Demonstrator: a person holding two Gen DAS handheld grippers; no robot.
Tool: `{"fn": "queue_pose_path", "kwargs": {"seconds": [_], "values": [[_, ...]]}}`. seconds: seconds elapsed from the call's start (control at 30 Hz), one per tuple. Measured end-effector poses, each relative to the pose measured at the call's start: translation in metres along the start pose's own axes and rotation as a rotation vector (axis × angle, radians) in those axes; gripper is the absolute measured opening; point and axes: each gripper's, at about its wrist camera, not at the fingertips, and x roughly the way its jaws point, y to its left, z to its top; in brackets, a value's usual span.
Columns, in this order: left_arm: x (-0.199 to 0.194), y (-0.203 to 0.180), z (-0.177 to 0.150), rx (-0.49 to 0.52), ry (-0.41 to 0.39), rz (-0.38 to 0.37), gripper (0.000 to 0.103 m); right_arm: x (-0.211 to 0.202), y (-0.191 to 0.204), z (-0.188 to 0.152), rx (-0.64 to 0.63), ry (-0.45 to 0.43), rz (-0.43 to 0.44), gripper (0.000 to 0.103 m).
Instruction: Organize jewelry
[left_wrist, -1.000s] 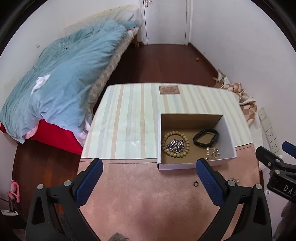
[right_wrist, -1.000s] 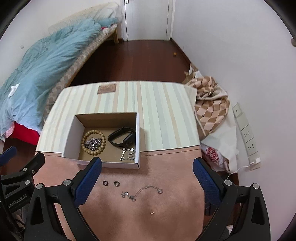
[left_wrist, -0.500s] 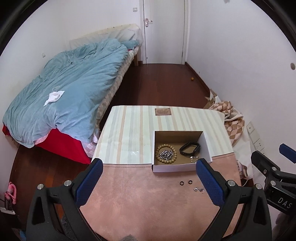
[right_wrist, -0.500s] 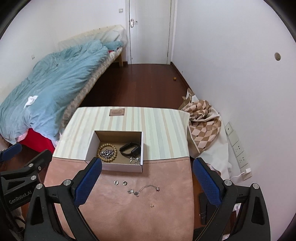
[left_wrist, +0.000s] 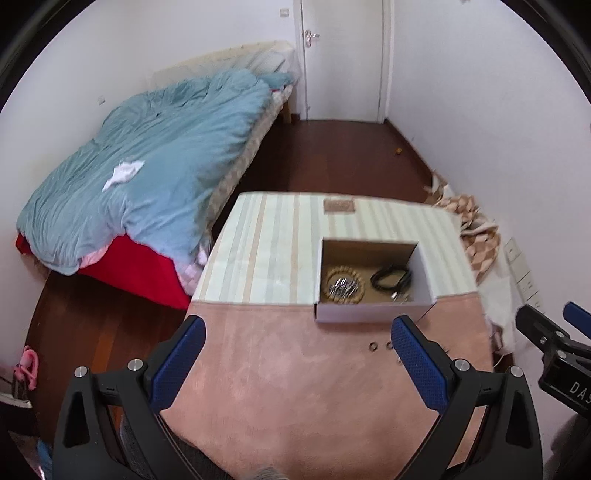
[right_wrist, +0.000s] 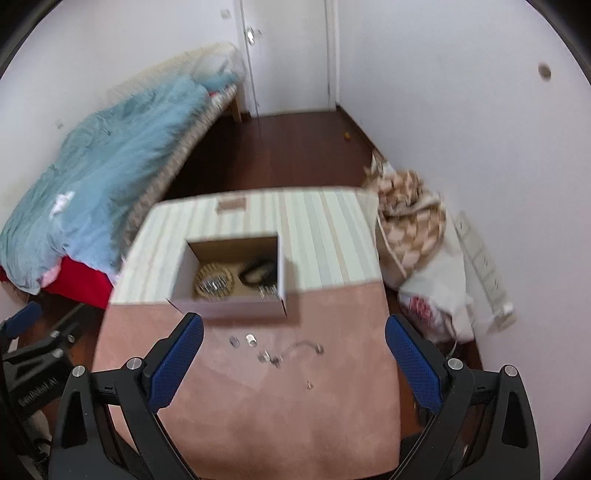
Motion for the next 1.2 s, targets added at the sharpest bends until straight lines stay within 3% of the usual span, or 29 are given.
{"fn": "queue_pose_path", "kwargs": {"seconds": [0.13, 0.17, 0.2, 0.23, 0.33, 0.57, 0.67, 0.77, 0.97, 1.2], "values": [[0.036, -0.006, -0.025, 0.014, 0.07, 0.014, 0.102, 0.047, -0.022, -0.038, 0.061, 0.094, 0.004, 0.098], [0.043, -0.007, -0.032, 0.016, 0.085, 0.009, 0.102, 0.061, -0.027, -0.05, 0.076, 0.119, 0.013, 0.085], [0.05, -0.008, -0.039, 0.018, 0.1, 0.012, 0.102, 0.078, -0.032, -0.062, 0.085, 0.157, 0.008, 0.063], [0.063, -0.01, -0.05, 0.029, 0.135, 0.022, 0.102, 0.09, -0.035, -0.072, 0.092, 0.187, 0.005, 0.055], [0.088, -0.018, -0.073, 0.07, 0.206, 0.05, 0.102, 0.125, -0.041, -0.1, 0.115, 0.238, 0.021, 0.052], [0.121, -0.025, -0.098, 0.103, 0.29, 0.078, 0.102, 0.16, -0.033, -0.121, 0.067, 0.214, 0.015, 0.051], [0.126, -0.029, -0.1, 0.114, 0.302, 0.079, 0.102, 0.166, -0.024, -0.121, 0.015, 0.192, -0.009, 0.036], [0.13, -0.034, -0.098, 0.125, 0.305, 0.079, 0.102, 0.168, -0.014, -0.121, -0.047, 0.163, -0.042, 0.009], [0.137, -0.05, -0.089, 0.15, 0.302, 0.053, 0.102, 0.159, -0.036, -0.113, 0.047, 0.144, 0.013, 0.009], [0.138, -0.113, -0.066, 0.253, 0.246, -0.1, 0.102, 0.144, -0.085, -0.096, 0.165, 0.11, 0.021, 0.009]]}}
